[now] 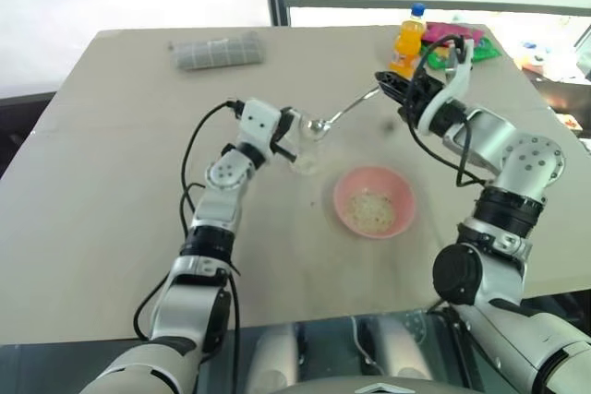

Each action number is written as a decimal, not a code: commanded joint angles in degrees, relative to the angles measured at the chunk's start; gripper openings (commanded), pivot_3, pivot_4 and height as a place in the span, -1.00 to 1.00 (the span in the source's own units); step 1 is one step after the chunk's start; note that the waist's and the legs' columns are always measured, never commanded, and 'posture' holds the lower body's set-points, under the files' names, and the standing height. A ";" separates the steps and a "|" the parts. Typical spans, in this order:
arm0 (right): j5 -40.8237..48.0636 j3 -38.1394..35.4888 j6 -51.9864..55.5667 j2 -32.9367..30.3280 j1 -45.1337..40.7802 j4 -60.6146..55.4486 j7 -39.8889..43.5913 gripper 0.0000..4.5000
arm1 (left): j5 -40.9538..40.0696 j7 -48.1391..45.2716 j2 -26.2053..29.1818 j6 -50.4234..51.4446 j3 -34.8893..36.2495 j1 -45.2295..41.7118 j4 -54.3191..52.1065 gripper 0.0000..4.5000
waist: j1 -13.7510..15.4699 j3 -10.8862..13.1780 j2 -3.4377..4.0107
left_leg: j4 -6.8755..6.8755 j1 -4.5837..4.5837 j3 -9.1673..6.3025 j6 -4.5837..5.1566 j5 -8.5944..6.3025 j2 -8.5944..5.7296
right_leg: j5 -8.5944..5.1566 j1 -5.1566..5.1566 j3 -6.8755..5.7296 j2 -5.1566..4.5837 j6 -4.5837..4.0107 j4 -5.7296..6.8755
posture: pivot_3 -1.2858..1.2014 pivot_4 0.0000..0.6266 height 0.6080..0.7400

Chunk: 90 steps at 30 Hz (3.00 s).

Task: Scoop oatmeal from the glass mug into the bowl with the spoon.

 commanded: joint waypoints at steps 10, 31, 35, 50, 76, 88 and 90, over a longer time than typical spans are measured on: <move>16.60 -2.19 -0.04 -1.40 -0.25 1.47 -11.79 -1.00 | -3.74 1.22 -2.78 -4.92 1.57 3.47 -5.27 -0.99 | 0.00 0.00 0.00 | 0.00 -0.01 0.00 0.17 -0.10 0.00 | 0.00 0.00 0.01 -0.01 0.00 -0.01 | 0.03 -0.52 1.00; 29.21 2.83 -4.65 -12.38 -1.03 7.07 -19.09 -1.00 | -0.53 4.07 -5.10 -15.18 -0.22 1.94 3.58 -0.99 | -0.01 0.00 0.00 | 0.00 -0.01 0.02 0.20 -0.12 0.00 | 0.00 0.00 0.03 0.00 0.00 -0.05 | 0.03 -0.52 1.00; 32.29 3.68 -6.35 -12.55 0.01 6.43 -21.79 -1.00 | -0.87 2.85 -6.05 -16.27 -0.94 1.47 4.88 -0.99 | 0.00 0.00 0.00 | -0.01 -0.01 0.02 0.20 -0.12 0.00 | 0.00 0.00 0.03 0.00 0.00 -0.05 | 0.03 -0.52 1.00; 45.22 8.60 -13.78 -14.75 4.48 3.43 -29.68 -1.00 | -0.70 1.55 -6.01 -18.32 -0.56 0.05 8.77 -0.99 | 0.03 0.00 0.00 | -0.01 -0.01 0.01 0.21 -0.12 0.01 | 0.00 0.00 0.04 0.00 0.00 -0.05 | 0.03 -0.52 1.00; 57.53 11.43 -25.66 -13.12 13.73 -5.43 -37.34 -1.00 | -0.59 0.80 -5.53 -18.33 -0.49 -0.12 9.22 -0.99 | 0.06 0.00 -0.01 | -0.01 -0.01 0.01 0.21 -0.12 0.03 | 0.00 0.01 0.06 0.00 0.01 -0.06 | 0.03 -0.52 1.00; 57.53 3.75 -16.17 -12.02 17.58 -5.69 -33.90 -1.00 | -0.60 0.51 -4.67 -19.00 -0.33 -0.48 10.62 -0.99 | 0.01 0.00 -0.01 | -0.01 0.01 0.01 0.22 -0.12 0.03 | 0.00 0.02 0.06 0.00 0.01 -0.04 | 0.03 -0.52 1.00; 57.53 2.72 -14.67 -12.57 18.34 -5.81 -33.20 -1.00 | -0.60 0.43 -4.57 -19.03 -0.36 -0.53 10.73 -0.99 | 0.03 0.00 -0.01 | -0.01 0.02 0.00 0.22 -0.12 0.03 | 0.00 0.02 0.06 0.00 0.01 -0.04 | 0.03 -0.52 1.00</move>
